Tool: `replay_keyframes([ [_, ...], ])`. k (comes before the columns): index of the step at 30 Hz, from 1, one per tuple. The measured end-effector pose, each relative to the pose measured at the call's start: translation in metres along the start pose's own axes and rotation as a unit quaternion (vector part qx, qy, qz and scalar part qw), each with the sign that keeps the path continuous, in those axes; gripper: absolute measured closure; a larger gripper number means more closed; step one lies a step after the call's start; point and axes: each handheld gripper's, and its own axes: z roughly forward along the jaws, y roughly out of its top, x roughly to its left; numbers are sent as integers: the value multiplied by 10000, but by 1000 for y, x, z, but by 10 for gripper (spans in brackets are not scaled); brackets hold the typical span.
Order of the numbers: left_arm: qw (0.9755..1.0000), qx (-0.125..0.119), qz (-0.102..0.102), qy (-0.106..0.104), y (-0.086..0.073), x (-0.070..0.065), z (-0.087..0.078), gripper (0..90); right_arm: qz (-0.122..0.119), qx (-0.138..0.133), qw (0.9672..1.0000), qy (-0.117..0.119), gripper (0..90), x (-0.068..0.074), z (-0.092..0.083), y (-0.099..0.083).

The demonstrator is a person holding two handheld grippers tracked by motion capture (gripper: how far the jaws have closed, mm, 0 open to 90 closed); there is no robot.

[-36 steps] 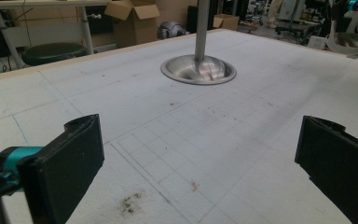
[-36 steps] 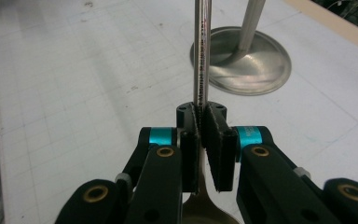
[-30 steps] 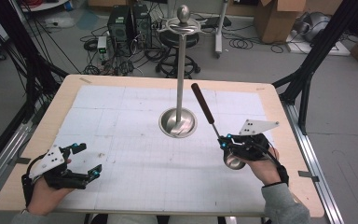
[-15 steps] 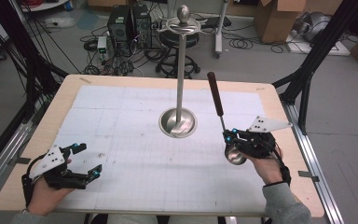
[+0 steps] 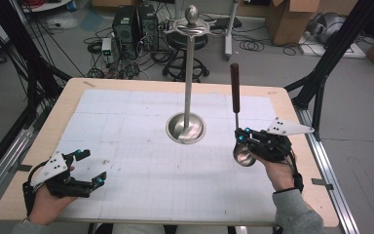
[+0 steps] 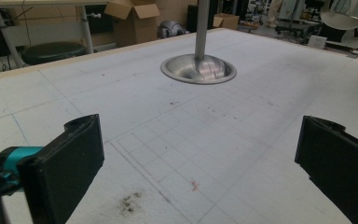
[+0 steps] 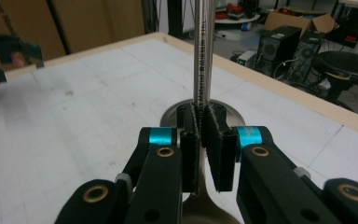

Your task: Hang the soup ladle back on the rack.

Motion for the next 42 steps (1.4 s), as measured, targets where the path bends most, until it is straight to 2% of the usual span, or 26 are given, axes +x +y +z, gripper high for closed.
replay_keyframes([
  [7, 10000, -21, -13, 17, 0, 0, -1, 17, -48, -168, 9998, -124, 848, 3, -2, 8],
  [15, 10000, -16, 3, 16, 1, -1, -1, 17, 76, -192, 9996, -173, 849, -6, -3, 13],
  [25, 10000, -49, -9, 13, 1, -1, -2, 17, 85, -206, 9995, -226, 849, -13, 1, 26],
  [42, 10000, -69, 18, 22, 2, -1, -4, 17, 158, -234, 9996, -41, 849, -14, 25, 42],
])
